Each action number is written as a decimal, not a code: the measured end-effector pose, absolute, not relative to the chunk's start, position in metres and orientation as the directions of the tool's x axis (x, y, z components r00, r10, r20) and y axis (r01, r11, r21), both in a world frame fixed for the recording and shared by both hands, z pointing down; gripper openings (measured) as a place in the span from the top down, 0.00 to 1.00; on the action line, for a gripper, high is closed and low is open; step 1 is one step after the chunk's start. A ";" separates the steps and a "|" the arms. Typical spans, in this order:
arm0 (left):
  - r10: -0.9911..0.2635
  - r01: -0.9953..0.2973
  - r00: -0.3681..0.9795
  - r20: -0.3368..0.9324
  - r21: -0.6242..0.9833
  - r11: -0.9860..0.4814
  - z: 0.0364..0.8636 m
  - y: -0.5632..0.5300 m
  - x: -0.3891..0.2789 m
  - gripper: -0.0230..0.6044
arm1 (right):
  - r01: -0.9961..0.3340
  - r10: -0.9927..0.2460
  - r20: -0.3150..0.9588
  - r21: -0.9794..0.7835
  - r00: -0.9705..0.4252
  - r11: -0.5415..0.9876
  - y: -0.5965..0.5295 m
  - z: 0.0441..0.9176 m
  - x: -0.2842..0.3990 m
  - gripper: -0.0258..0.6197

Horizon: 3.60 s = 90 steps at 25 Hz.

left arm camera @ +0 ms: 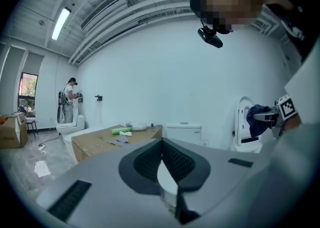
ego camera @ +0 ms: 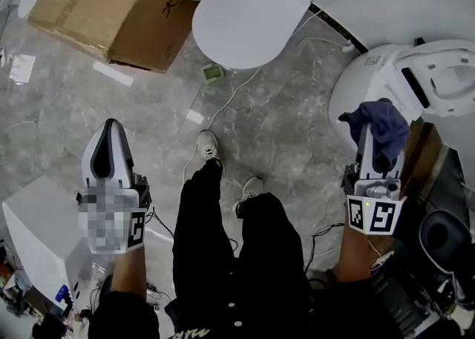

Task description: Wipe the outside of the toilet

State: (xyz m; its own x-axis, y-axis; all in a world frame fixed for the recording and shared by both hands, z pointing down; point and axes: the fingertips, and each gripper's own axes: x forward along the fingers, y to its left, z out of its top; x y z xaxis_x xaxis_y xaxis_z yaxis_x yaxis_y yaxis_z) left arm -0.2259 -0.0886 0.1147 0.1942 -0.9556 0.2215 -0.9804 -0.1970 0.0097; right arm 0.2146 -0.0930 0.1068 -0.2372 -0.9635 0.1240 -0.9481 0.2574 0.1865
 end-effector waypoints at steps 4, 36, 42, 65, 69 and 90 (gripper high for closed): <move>-0.957 -0.978 0.203 0.206 0.003 -0.207 0.060 -0.086 -0.226 0.95 | -0.951 -0.966 0.119 0.183 -0.230 0.249 -0.083 0.056 0.215 0.76; -0.968 -0.978 0.194 0.158 0.113 -0.177 -0.108 -0.096 -0.288 0.95 | -0.984 -0.995 0.001 0.152 -0.098 0.097 -0.097 -0.151 0.180 0.76; -0.962 -0.967 0.248 0.112 0.092 -0.238 -0.129 -0.118 -0.291 0.95 | -0.984 -0.996 -0.037 0.158 -0.083 0.076 -0.100 -0.171 0.162 0.76; -0.991 -0.991 0.128 -0.030 0.044 -0.129 -0.170 -0.136 -0.274 0.95 | -0.976 -0.975 -0.140 0.159 -0.170 0.147 -0.136 -0.199 0.187 0.76; -0.994 -0.994 0.102 -0.043 0.035 -0.104 -0.171 -0.132 -0.271 0.95 | -0.977 -0.974 -0.141 0.149 -0.175 0.154 -0.144 -0.191 0.194 0.76; -0.994 -0.994 0.106 -0.042 0.031 -0.107 -0.180 -0.130 -0.254 0.95 | -0.972 -0.973 -0.119 0.155 -0.198 0.178 -0.152 -0.184 0.199 0.76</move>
